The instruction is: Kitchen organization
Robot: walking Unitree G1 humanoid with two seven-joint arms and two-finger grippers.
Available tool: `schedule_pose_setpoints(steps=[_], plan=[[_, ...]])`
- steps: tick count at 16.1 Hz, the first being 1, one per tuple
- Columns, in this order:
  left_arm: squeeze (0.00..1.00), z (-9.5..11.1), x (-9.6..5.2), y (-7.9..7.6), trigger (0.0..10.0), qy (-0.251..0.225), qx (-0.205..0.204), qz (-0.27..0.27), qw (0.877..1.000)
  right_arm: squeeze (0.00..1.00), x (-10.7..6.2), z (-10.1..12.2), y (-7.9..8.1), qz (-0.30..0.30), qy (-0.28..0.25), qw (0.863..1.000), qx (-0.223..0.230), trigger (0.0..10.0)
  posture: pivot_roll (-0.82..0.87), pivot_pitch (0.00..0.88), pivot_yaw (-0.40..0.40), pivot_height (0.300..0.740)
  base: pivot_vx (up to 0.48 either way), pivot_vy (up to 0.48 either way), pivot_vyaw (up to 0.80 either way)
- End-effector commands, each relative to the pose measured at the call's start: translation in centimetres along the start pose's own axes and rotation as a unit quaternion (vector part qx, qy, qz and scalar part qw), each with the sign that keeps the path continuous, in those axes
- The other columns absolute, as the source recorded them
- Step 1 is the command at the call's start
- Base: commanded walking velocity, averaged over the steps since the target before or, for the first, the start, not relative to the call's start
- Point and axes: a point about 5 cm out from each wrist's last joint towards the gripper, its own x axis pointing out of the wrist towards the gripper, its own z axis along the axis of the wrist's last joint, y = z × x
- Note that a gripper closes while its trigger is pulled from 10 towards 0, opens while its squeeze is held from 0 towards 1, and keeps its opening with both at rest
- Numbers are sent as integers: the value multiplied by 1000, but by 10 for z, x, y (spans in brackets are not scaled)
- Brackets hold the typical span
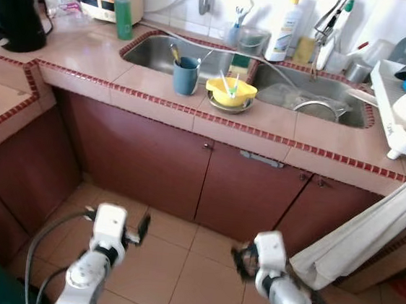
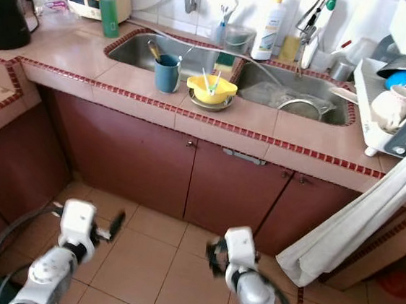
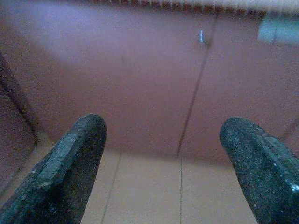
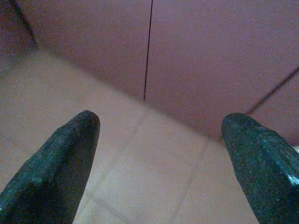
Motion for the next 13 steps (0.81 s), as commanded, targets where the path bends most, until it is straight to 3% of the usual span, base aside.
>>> schedule_pose_setpoints(steps=[1, 2, 5, 9, 11, 13], plan=[[0, 11, 0, 2, 10000, -31, -25, 4, 999, 0, 4, 21, -4, 1, -53, 998, 19, 10000, -8, 0, -41, 740, 0, 0, 0], [0, 19, -1, 2, 10000, -53, -40, 4, 998, 0, 5, 30, -5, 2, -77, 997, 19, 10000, -6, 0, -42, 740, 0, 0, 0], [0, 36, -7, -6, 10000, -90, -28, -4, 995, 0, 5, 54, -3, 14, -143, 990, -5, 10000, -12, 0, -39, 740, 0, 0, 0], [0, 56, -32, -11, 10000, -128, -19, -14, 991, 0, -15, 82, 15, 48, -246, 967, -47, 10000, -14, 0, -43, 740, 0, 0, 0], [0, 64, -37, -10, 10000, -138, -15, -15, 990, 0, -20, 89, 20, 58, -267, 959, -72, 10000, -13, 0, -43, 740, 0, 0, 0], [0, 68, -36, -7, 10000, -139, -10, -8, 990, 0, -22, 94, 21, 53, -277, 957, -69, 10000, -15, 0, -41, 740, 0, 0, 0]])
